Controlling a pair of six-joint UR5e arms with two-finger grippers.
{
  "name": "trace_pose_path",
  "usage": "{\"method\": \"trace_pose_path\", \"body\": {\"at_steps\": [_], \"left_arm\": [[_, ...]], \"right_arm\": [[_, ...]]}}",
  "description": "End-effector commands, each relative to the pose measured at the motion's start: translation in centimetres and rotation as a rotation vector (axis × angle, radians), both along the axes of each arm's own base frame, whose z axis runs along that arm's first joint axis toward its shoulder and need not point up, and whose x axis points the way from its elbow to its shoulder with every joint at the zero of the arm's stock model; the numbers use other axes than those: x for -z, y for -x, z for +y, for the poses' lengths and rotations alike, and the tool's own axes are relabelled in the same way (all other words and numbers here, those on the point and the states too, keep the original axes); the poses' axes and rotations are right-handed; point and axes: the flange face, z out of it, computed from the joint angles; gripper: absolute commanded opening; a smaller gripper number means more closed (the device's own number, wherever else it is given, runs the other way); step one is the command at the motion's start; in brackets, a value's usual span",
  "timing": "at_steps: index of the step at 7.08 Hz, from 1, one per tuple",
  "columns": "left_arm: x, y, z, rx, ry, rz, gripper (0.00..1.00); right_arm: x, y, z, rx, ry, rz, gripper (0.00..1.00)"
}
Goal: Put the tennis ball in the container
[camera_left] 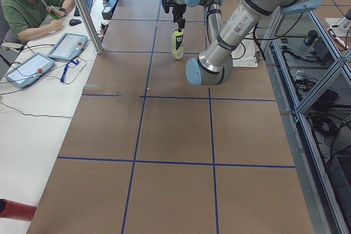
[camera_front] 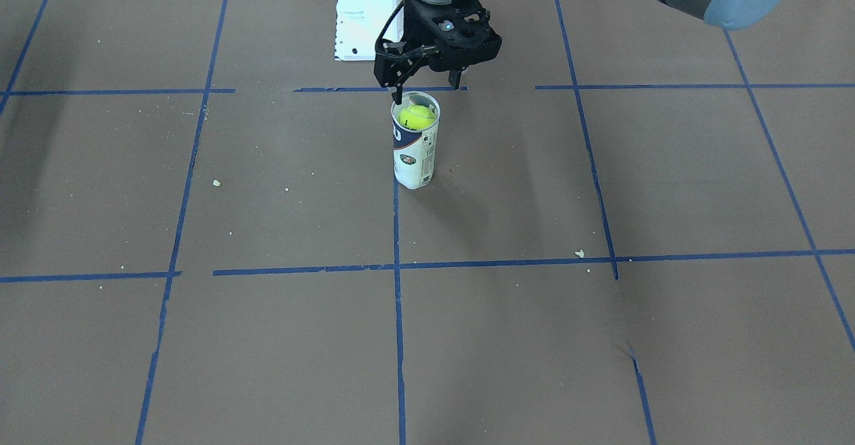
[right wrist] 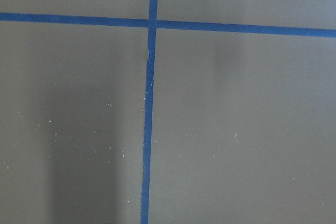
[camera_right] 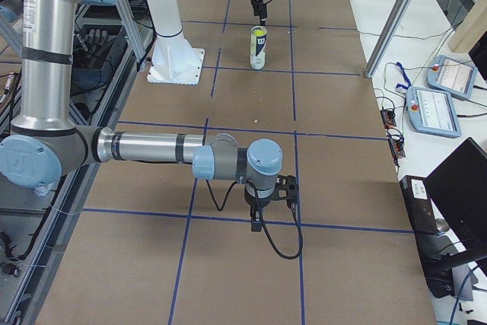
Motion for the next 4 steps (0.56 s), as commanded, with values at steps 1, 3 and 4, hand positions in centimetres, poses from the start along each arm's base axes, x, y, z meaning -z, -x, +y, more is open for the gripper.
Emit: {"method": "trace_pose_path", "body": {"at_steps": [1, 3, 4], "left_arm": [[-5.5, 9.9, -1.8, -0.064, -0.207, -0.055, 1.0], [-13.0, 19.3, -7.7, -0.198, -0.329, -0.174, 1.0], [-18.2, 27.1, -10.8, -0.256, -0.38, -0.227, 1.0]], "right_arm": [[0.0, 0.0, 0.0, 0.0, 0.0, 0.0, 1.0], [-0.1, 0.0, 0.1, 0.0, 0.002, 0.0, 1.0], [0.0, 0.0, 0.0, 0.0, 0.0, 0.0, 1.0]]}}
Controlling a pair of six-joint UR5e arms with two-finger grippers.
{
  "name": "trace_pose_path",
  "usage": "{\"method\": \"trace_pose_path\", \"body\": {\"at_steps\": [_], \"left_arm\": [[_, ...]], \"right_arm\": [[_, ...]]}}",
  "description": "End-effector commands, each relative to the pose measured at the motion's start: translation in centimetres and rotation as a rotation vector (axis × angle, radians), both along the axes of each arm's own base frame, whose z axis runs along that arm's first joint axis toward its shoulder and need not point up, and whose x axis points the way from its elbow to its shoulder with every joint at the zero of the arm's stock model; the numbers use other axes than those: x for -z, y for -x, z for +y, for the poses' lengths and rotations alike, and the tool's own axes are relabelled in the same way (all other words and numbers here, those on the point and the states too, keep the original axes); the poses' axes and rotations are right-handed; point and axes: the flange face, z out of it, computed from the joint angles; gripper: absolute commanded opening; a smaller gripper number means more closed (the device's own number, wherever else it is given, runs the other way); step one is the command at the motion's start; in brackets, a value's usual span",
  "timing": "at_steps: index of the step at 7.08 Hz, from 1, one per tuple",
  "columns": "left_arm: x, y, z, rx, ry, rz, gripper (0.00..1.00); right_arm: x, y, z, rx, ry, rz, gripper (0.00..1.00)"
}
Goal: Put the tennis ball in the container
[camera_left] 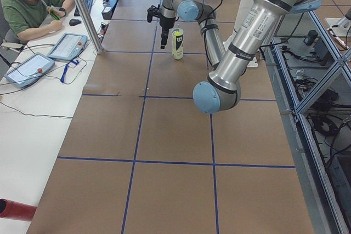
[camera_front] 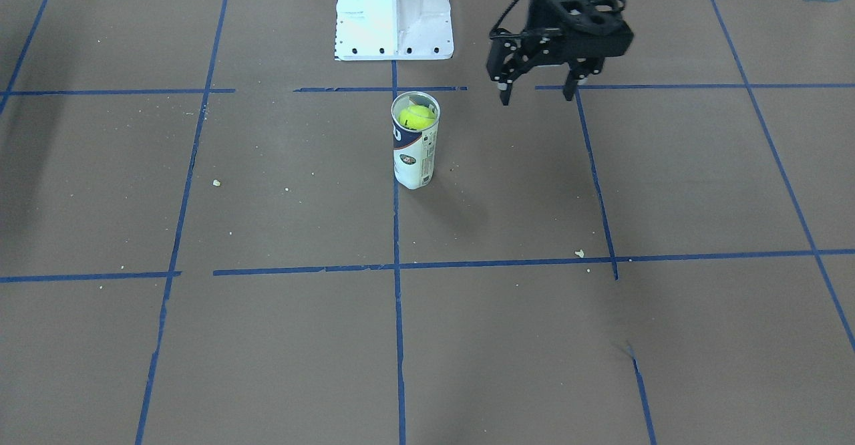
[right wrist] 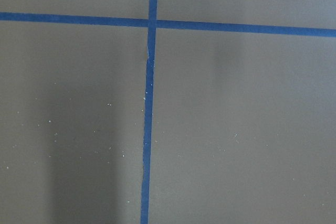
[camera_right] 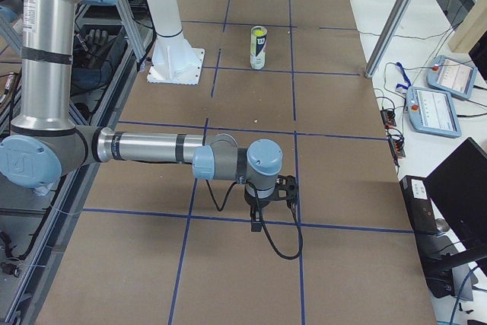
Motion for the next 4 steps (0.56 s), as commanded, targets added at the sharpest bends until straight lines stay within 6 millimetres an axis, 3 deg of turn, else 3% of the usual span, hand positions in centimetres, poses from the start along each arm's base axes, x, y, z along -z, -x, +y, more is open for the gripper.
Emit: {"method": "trace_pose_path", "body": {"at_steps": [1, 2, 3, 4], "left_arm": [[-11.0, 15.4, -6.0, -0.135, -0.074, -0.113, 1.0], [-17.5, 22.5, -8.1, -0.202, -0.071, -0.141, 1.0], [-23.4, 27.7, -7.5, -0.217, -0.047, -0.147, 1.0], [-30.1, 30.9, -4.6, -0.205, -0.055, -0.119, 1.0]], "right_arm": [[0.0, 0.0, 0.0, 0.0, 0.001, 0.0, 1.0], [0.0, 0.0, 0.0, 0.0, 0.001, 0.0, 1.0], [0.0, 0.0, 0.0, 0.0, -0.001, 0.0, 1.0], [-0.1, 0.0, 0.1, 0.0, 0.002, 0.0, 1.0]]}}
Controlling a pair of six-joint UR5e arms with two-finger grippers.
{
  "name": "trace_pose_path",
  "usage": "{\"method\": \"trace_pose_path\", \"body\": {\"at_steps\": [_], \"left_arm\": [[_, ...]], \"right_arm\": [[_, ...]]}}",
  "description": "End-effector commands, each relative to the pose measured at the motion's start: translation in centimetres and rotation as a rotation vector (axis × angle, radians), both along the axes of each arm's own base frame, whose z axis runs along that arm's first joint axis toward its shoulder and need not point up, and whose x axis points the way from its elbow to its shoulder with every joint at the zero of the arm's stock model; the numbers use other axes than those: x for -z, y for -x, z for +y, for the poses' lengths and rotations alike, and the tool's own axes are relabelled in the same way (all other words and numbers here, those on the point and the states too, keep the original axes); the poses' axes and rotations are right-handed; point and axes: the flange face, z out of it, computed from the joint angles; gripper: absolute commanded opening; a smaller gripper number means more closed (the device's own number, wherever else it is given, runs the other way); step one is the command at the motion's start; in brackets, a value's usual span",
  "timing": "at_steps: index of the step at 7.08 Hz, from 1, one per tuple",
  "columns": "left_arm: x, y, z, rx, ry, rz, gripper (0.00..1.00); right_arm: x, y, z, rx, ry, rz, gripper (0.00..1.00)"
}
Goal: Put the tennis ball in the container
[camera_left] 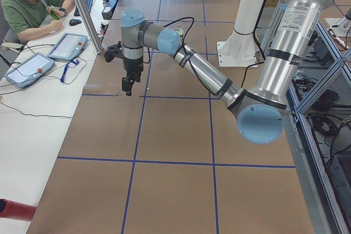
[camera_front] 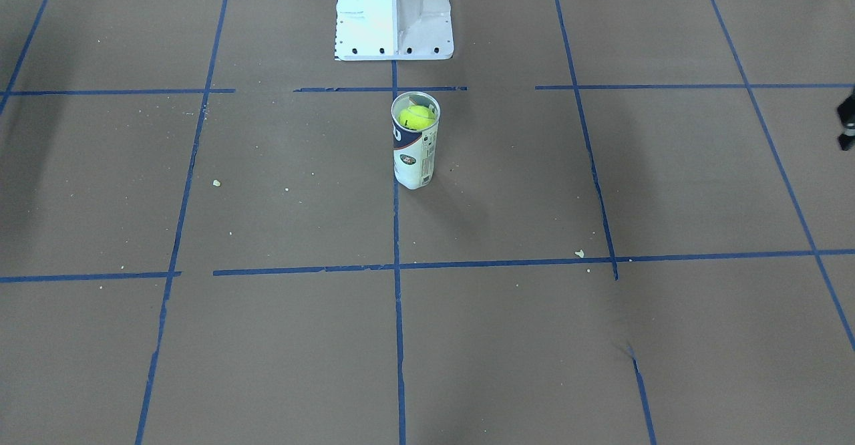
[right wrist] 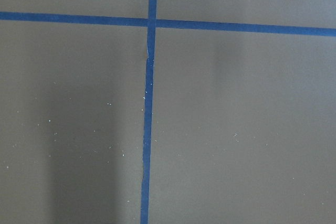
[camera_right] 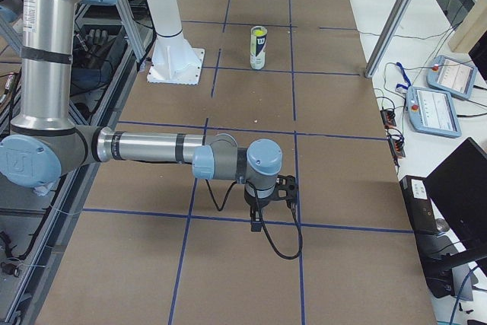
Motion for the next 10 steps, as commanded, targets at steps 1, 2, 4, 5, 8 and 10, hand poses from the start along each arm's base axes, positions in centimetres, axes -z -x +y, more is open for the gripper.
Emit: {"method": "trace_pose_path", "body": {"at_steps": [1, 2, 4, 5, 8, 10], "left_arm": [[-15.0, 5.6, 7.5, -0.016, 0.009, 0.051, 1.0], [-19.9, 5.6, 11.1, -0.012, 0.014, 0.054, 1.0], [-25.6, 6.2, 15.4, 0.017, 0.123, 0.098, 1.0], [-25.5, 6.7, 15.8, 0.036, 0.134, 0.146, 1.0], [-23.3, 8.2, 13.8, 0.081, 0.228, 0.174, 1.0], [-22.0, 8.4, 12.2, 0.082, 0.273, 0.169, 1.0]], "right_arm": [[0.0, 0.0, 0.0, 0.0, -0.001, 0.0, 1.0], [0.0, 0.0, 0.0, 0.0, 0.0, 0.0, 1.0], [0.0, 0.0, 0.0, 0.0, 0.002, 0.0, 1.0], [0.0, 0.0, 0.0, 0.0, -0.001, 0.0, 1.0], [0.0, 0.0, 0.0, 0.0, 0.0, 0.0, 1.0], [0.0, 0.0, 0.0, 0.0, 0.0, 0.0, 1.0]]}}
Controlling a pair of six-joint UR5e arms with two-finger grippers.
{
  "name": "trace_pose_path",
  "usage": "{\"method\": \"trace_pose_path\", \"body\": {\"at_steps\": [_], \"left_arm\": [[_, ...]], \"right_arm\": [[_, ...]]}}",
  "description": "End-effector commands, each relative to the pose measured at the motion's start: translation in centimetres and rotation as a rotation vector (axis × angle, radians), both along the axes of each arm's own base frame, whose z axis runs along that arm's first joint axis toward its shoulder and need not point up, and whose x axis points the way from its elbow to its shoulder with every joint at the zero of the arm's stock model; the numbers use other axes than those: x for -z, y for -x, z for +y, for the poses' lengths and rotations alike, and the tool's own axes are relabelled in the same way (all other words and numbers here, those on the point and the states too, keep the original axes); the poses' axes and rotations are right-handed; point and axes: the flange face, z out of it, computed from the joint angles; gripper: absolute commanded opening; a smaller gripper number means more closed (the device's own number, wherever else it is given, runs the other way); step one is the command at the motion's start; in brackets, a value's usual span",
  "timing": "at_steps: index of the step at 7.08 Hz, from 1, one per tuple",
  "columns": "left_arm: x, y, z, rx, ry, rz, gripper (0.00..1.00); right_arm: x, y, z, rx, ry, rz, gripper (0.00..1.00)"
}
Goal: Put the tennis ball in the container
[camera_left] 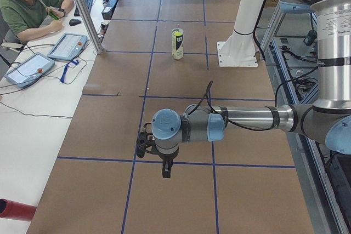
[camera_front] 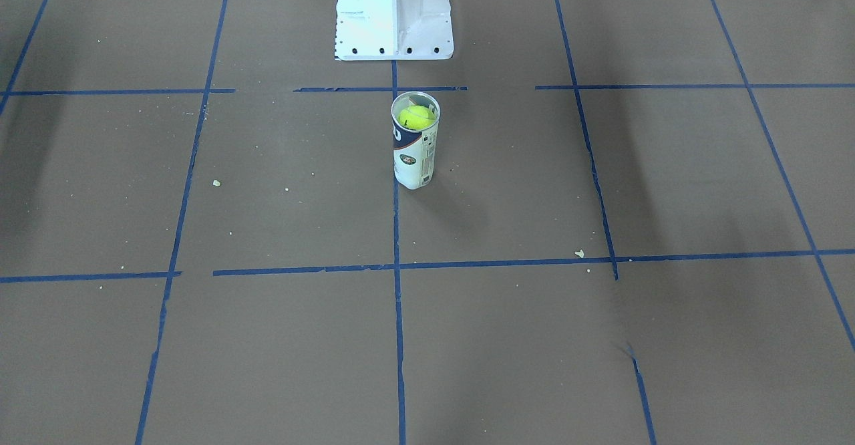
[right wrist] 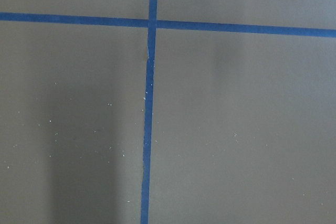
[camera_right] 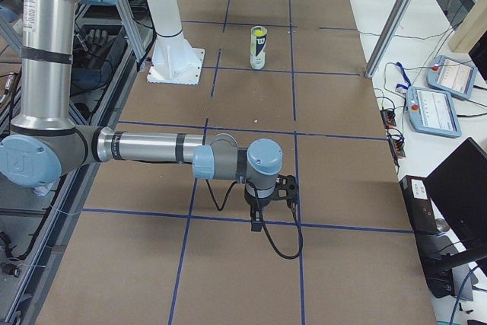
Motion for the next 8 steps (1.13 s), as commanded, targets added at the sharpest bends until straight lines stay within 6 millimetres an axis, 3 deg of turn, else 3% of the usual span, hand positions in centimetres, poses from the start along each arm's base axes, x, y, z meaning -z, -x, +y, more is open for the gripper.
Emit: {"method": "trace_pose_path", "body": {"at_steps": [1, 3, 8], "left_arm": [[0.6, 0.1, -1.0, -0.005, 0.017, 0.006, 1.0], [2.8, 0.2, -2.3, -0.004, -0.026, -0.001, 1.0], [4.7, 0.4, -2.3, 0.001, -0.064, -0.005, 1.0]], "right_arm": [[-0.1, 0.0, 0.1, 0.0, 0.001, 0.0, 1.0], [-0.1, 0.0, 0.1, 0.0, 0.001, 0.0, 1.0], [-0.1, 0.0, 0.0, 0.0, 0.001, 0.0, 1.0]]}}
